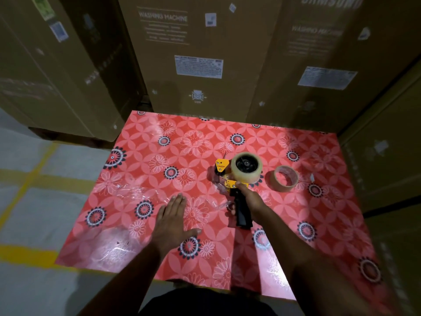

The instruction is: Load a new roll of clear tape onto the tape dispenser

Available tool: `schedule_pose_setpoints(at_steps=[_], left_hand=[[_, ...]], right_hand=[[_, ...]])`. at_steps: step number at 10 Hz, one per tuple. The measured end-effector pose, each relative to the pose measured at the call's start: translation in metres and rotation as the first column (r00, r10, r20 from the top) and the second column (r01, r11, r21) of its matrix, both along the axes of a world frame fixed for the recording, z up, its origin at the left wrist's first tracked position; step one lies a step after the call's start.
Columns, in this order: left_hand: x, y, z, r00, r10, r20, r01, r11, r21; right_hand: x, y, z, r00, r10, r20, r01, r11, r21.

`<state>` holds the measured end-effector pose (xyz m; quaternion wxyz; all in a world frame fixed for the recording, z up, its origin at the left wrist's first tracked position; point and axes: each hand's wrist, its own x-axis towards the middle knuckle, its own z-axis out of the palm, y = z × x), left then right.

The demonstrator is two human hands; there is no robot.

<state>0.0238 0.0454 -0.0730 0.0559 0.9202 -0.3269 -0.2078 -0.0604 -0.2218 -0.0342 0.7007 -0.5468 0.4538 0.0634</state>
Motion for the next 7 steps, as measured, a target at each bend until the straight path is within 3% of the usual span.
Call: schedule_pose_setpoints(at_steps=[1, 3, 4, 5, 6, 7], left_hand=[[-0.002, 0.001, -0.001, 1.000, -0.008, 0.013, 0.008, 1.000, -0.008], [-0.002, -0.003, 0.008, 1.000, -0.017, -0.022, 0.017, 1.000, 0.020], [-0.001, -0.004, 0.013, 0.998, -0.007, -0.055, 0.009, 1.000, 0.023], [-0.008, -0.009, 0.016, 0.997, 0.018, -0.070, -0.017, 1.000, 0.003], [-0.025, -0.015, 0.022, 0.998, -0.017, -0.066, 0.013, 0.998, -0.066], [-0.043, -0.024, 0.026, 0.994, -0.109, 0.012, 0.110, 0.987, -0.118]], right_hand=[[-0.004, 0.004, 0.001, 0.997, 0.053, -0.062, -0.062, 0.986, -0.158], [-0.020, 0.009, 0.009, 0.976, 0.168, -0.139, -0.201, 0.942, -0.269], [-0.039, 0.012, 0.019, 0.904, 0.291, -0.314, -0.422, 0.729, -0.538], [-0.065, 0.023, 0.027, 0.899, 0.251, -0.360, -0.437, 0.443, -0.783], [-0.088, 0.041, 0.026, 0.907, 0.285, -0.311, -0.372, 0.194, -0.908], [-0.099, 0.052, 0.014, 0.883, 0.336, -0.328, -0.364, 0.046, -0.930]])
